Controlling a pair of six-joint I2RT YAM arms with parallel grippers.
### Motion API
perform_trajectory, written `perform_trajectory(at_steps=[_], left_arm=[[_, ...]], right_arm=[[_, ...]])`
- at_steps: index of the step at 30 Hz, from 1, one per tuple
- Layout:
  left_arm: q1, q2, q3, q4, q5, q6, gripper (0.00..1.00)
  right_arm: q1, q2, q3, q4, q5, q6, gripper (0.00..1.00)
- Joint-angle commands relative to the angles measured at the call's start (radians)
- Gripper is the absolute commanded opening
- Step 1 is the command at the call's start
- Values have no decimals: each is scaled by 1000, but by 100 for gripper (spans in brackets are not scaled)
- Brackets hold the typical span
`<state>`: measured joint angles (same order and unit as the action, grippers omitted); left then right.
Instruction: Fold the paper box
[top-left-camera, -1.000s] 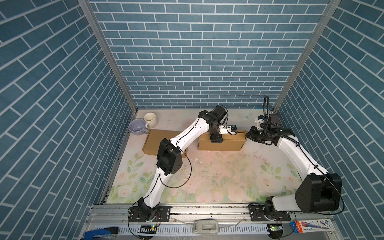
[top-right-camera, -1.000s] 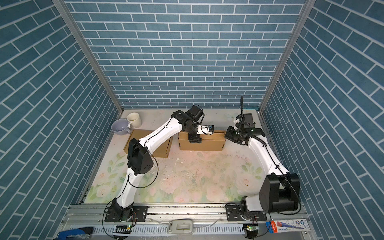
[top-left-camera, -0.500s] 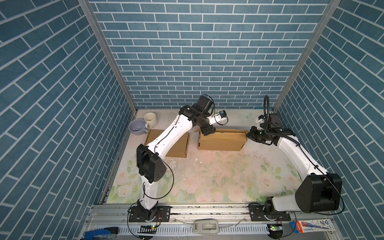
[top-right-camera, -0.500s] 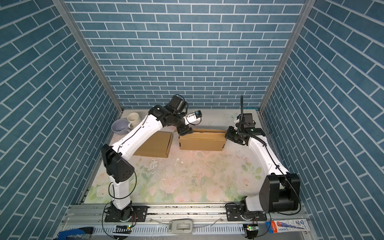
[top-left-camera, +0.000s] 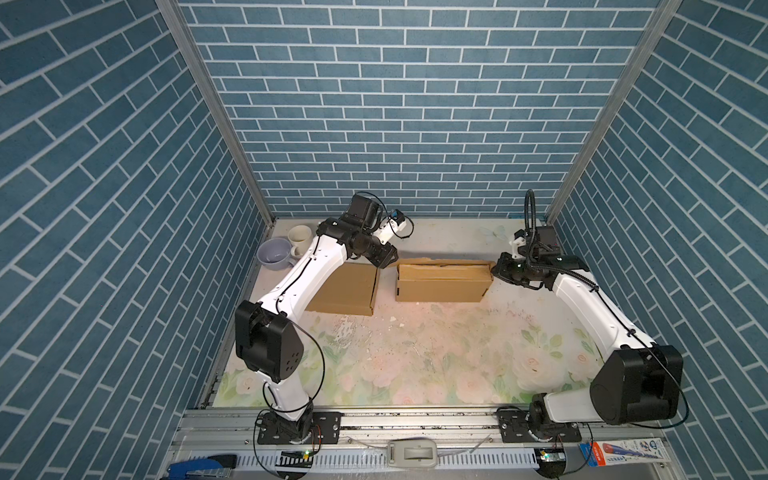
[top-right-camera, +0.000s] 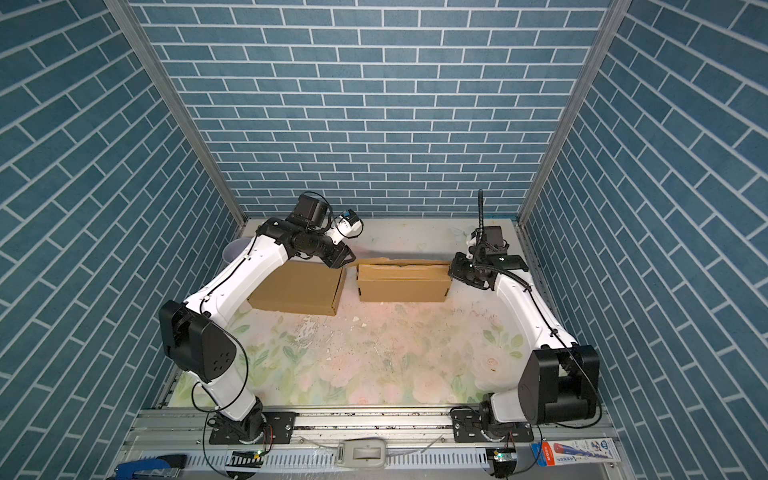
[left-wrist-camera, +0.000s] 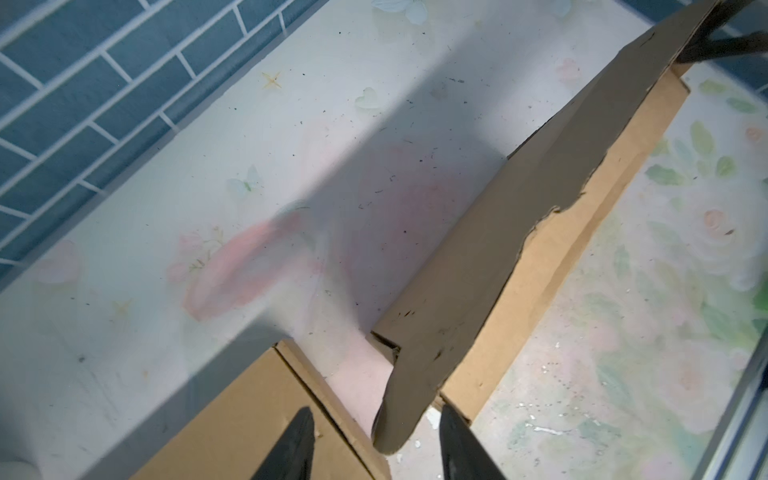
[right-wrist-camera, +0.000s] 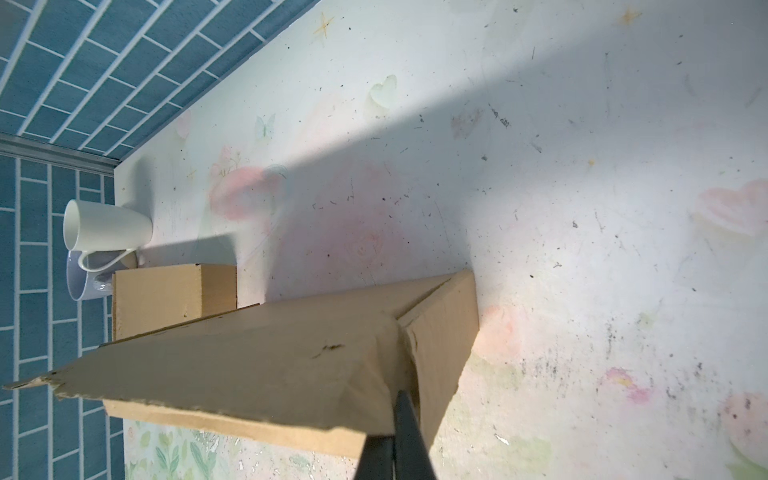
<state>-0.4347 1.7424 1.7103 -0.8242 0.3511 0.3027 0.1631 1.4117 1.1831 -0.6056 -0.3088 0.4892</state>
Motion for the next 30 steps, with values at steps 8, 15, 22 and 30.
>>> perform_trajectory(at_steps=[8, 15, 22, 30], left_arm=[[6, 26, -4, -51, 45, -8, 34], [7, 36, -15, -64, 76, -1, 36], [7, 29, -40, -59, 79, 19, 33], [6, 85, 14, -82, 52, 19, 15]], right_arm=[[9, 38, 7, -115, 50, -22, 0], [12, 39, 8, -113, 51, -20, 0], [12, 44, 9, -112, 51, -21, 0], [14, 43, 6, -111, 54, -19, 0]])
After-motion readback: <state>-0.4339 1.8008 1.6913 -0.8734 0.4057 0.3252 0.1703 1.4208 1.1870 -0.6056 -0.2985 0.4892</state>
